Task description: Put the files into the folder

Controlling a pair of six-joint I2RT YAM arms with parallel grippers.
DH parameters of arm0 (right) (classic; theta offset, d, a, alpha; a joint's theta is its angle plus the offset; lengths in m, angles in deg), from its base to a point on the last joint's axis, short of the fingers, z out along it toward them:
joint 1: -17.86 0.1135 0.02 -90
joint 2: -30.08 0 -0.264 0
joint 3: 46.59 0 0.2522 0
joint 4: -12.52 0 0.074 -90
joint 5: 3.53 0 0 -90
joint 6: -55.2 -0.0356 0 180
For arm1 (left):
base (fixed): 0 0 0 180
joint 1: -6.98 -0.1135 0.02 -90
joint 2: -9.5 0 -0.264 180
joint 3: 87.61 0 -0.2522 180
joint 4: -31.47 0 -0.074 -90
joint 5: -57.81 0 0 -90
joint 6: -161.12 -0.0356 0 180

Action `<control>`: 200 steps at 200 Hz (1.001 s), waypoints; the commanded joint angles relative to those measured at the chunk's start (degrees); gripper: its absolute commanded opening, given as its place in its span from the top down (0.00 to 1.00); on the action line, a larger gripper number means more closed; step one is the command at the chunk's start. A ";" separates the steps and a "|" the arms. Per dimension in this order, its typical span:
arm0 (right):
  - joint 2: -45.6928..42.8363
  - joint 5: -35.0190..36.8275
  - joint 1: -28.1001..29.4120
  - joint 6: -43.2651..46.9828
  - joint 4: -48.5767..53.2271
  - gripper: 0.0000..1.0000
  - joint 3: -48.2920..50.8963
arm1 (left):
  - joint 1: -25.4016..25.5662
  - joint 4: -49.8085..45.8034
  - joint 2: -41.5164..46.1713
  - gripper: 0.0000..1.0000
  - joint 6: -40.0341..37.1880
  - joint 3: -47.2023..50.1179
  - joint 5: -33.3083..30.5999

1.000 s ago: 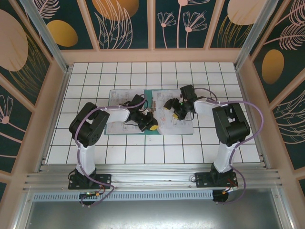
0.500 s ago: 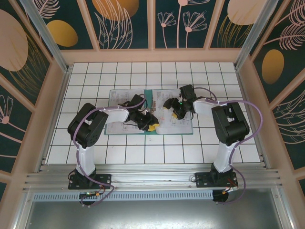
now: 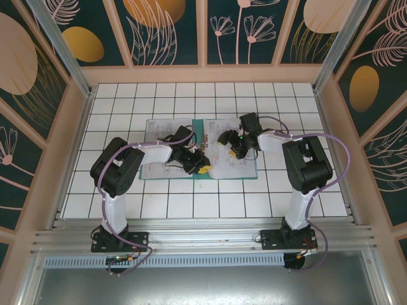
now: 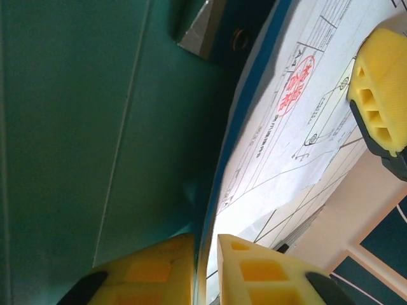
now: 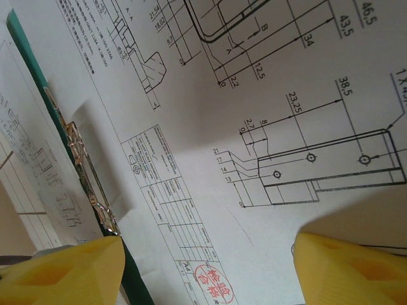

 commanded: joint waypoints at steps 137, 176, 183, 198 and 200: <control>-9.00 3.77 -5.76 4.72 6.33 0.22 0.33 | -0.45 -2.65 2.35 1.00 1.02 0.10 -2.96; -7.71 3.59 -5.66 5.35 6.11 0.23 0.96 | -0.43 -4.40 2.79 0.98 0.01 -0.21 -3.88; -7.52 3.59 -5.69 5.47 5.98 0.23 1.14 | -0.41 -4.72 2.81 0.98 -0.14 -0.32 -4.06; -7.22 3.42 -5.58 5.49 5.76 0.22 1.50 | -0.41 -4.80 2.94 0.97 -0.22 -0.42 -4.20; -7.13 3.41 -5.60 5.57 5.76 0.23 1.55 | -0.40 -4.81 2.92 0.97 -0.26 -0.43 -4.21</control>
